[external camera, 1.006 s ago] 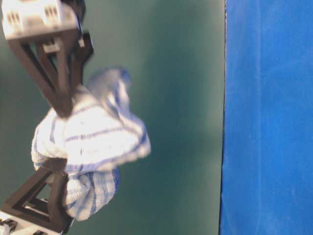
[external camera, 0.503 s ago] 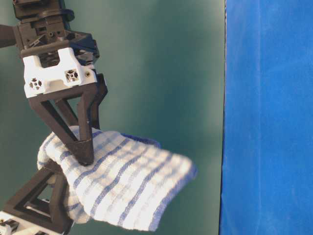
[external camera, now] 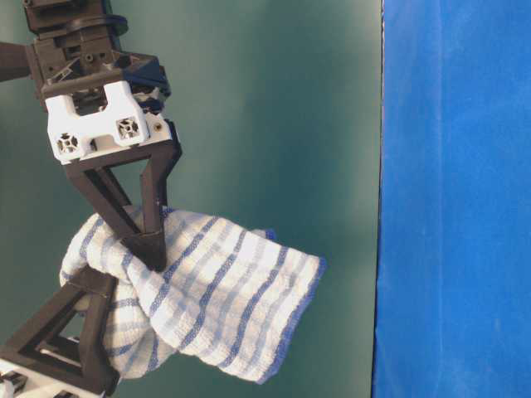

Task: Hand over the towel.
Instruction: 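Open the left gripper to release the towel to the right gripper, then retract the left gripper while the right gripper holds the towel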

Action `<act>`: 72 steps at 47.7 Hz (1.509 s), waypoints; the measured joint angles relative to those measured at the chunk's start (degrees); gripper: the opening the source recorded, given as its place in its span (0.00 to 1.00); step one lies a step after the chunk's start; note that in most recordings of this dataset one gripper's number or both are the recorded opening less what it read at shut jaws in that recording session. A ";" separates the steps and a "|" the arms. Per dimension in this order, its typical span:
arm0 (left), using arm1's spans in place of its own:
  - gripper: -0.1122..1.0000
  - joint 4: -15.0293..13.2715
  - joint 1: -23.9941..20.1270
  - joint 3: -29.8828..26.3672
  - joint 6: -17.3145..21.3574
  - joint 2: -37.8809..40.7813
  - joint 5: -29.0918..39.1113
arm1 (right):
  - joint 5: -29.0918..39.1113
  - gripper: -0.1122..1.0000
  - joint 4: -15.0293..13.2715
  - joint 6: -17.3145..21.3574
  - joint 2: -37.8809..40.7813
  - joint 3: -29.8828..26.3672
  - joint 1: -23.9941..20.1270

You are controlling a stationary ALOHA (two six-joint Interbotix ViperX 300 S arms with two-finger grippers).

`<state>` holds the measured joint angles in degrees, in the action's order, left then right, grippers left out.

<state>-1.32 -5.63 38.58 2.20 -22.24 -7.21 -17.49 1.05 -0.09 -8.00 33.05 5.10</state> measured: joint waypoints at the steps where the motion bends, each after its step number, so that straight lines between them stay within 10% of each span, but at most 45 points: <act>1: 0.21 0.00 0.00 0.09 0.09 0.00 0.00 | 0.00 0.34 0.00 0.00 0.00 0.00 0.00; 8: 0.24 0.00 0.00 0.09 0.00 0.00 -0.44 | 0.09 0.34 0.00 0.00 0.00 0.00 0.00; 23: 0.94 -0.09 -0.09 2.64 -0.70 -2.81 -4.66 | 0.18 0.33 -0.09 -0.26 -0.44 0.09 -0.44; 48: 0.94 0.00 -0.09 13.01 -0.88 -23.12 -5.19 | 0.35 0.33 -0.09 0.62 -10.20 8.96 -0.18; 72: 0.94 0.00 -0.09 13.97 -0.88 -23.29 -5.19 | 9.49 0.33 -0.09 0.62 -7.12 7.29 1.23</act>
<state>-1.32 -5.71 52.56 1.32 -45.53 -12.39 -8.00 0.97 0.53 -15.12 40.34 6.33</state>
